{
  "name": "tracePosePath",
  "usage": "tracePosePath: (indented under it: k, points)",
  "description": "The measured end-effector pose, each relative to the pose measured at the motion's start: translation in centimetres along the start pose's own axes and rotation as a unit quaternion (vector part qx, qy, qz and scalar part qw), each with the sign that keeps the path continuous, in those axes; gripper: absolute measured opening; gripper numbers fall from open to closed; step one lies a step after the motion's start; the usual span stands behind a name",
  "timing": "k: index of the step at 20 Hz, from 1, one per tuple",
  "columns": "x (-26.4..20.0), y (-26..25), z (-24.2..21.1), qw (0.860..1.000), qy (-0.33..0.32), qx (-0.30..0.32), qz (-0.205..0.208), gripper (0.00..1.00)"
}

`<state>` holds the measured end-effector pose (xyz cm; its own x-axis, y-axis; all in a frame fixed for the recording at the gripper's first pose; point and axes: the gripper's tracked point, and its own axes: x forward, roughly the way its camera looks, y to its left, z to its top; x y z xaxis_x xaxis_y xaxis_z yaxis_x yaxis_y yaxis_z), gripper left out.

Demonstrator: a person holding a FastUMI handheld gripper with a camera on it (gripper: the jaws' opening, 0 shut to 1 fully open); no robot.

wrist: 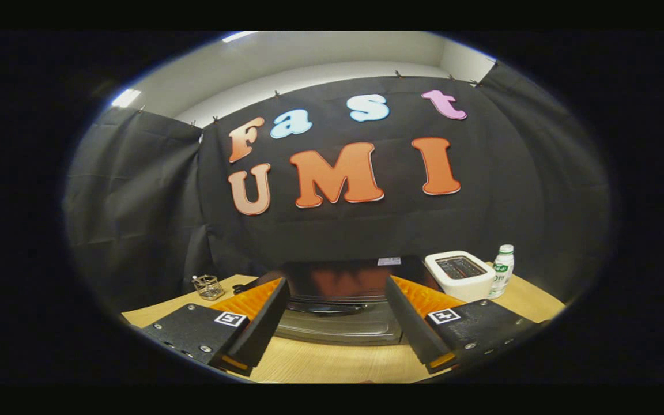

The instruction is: Open the toaster oven, put the food inside, and close the toaster oven door.

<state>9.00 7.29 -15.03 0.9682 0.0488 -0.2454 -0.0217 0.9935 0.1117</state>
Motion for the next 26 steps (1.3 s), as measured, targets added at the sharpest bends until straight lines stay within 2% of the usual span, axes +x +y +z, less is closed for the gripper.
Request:
tracePosePath:
  k: [10, 12, 13, 15, 19, 26]
  points:
    - [5.6, 2.7, -5.4, 0.999, 0.046, -0.022, -0.016, 0.98]
    - [6.0, 2.7, -4.9, 0.999, 0.013, -0.041, -0.019, 0.96]
    - [6.0, 2.8, -5.3, 0.998, 0.023, -0.046, -0.024, 0.95]
    - [6.2, 3.0, -5.1, 0.997, 0.002, -0.071, -0.025, 0.96]
    - [6.2, 3.1, -5.4, 0.998, -0.013, -0.058, -0.023, 0.92]
    - [2.4, 4.0, -6.3, 0.998, -0.027, -0.059, -0.007, 0.89]
